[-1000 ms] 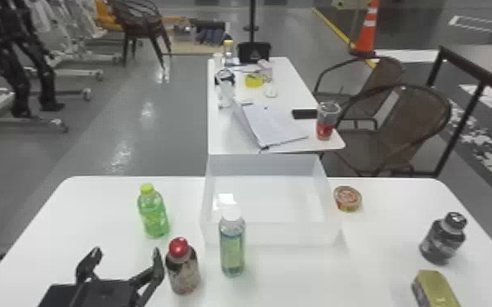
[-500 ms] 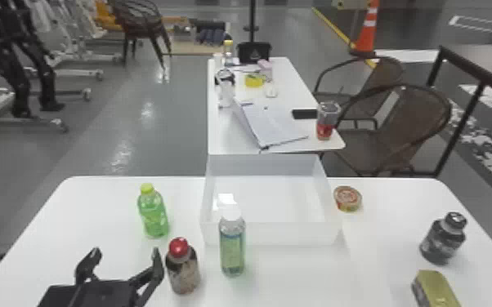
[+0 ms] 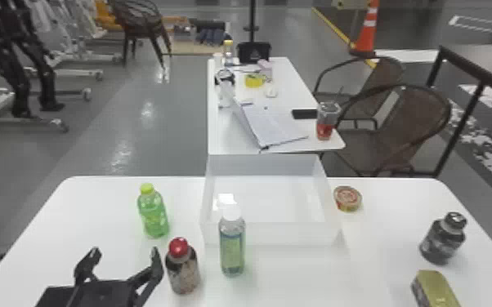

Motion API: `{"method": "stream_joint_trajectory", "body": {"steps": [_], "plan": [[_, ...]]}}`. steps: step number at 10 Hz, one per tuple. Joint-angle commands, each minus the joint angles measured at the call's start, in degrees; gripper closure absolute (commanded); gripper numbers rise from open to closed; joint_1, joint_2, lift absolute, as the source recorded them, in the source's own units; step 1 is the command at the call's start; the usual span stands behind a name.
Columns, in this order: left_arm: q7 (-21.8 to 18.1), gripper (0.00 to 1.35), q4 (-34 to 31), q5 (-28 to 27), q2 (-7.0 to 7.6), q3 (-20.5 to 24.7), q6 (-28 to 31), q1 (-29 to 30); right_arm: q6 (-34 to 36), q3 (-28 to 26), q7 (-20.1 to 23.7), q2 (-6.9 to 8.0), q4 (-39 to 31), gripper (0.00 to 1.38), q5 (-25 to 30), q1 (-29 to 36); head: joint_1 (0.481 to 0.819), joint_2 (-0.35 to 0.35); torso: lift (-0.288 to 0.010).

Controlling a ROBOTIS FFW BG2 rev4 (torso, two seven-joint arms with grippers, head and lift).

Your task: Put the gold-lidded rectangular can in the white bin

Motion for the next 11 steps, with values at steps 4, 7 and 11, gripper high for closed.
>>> {"method": "stream_joint_trajectory", "body": {"steps": [4, 7, 11], "plan": [[-1.2, 0.15, 0.4, -0.3, -1.12, 0.9, -0.4, -0.1, 1.6, 0.0, 0.0, 0.05, 2.6, 0.22, 4.3, -4.5, 0.549, 0.0, -0.1], [-1.5, 0.15, 0.5, -0.3, -1.65, 1.2, -0.4, -0.1, 2.0, -0.1, -0.1, 0.05, 3.9, 0.31, 6.3, -5.6, 0.549, 0.0, -0.1], [-1.7, 0.15, 0.8, -0.4, -1.82, 1.2, -0.5, -0.2, 2.0, 0.0, -1.1, 0.05, 2.6, 1.23, 4.0, -4.8, 0.549, 0.0, -0.1]]}}
